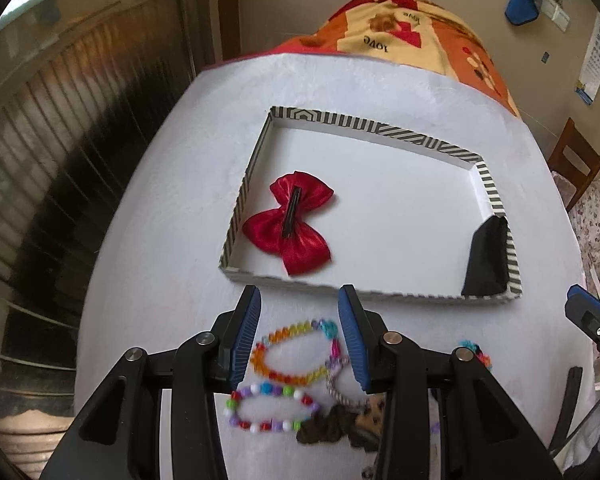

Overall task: Organize jewelry
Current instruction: 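Withdraw both open tools from the tray back to the jewelry pile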

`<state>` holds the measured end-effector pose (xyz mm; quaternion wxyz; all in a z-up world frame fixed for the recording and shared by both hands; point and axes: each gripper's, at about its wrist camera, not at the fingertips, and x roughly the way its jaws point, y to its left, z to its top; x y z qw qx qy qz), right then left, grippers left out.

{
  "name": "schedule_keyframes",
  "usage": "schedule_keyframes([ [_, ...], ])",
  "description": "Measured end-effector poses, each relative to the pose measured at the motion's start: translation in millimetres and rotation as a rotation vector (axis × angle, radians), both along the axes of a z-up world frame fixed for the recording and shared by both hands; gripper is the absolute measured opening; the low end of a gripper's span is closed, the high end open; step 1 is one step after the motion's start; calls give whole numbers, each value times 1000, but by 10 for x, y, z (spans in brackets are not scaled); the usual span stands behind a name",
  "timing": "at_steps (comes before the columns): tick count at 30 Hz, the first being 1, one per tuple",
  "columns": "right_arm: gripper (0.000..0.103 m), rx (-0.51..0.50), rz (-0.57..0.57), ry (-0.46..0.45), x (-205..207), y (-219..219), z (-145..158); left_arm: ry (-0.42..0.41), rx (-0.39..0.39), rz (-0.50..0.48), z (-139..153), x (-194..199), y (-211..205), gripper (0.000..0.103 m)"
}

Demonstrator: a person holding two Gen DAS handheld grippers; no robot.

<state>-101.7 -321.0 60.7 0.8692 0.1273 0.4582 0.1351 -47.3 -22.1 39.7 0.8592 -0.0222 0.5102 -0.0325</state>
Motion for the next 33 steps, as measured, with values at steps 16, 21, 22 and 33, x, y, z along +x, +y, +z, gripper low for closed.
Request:
schedule_keyframes([
  [16, 63, -32, 71, -25, -611, 212, 158, -56, 17, -3, 162, -712, -116, 20],
  [21, 67, -48, 81, -32, -739, 210, 200, -60, 17, 1, 177, -843, -138, 20],
  [22, 68, -51, 82, -32, -754, 205, 204, -61, 17, 2, 179, -866, -141, 20],
  [33, 70, -59, 82, -50, -900, 111, 270, -71, 28, 6, 212, -1021, -214, 20],
])
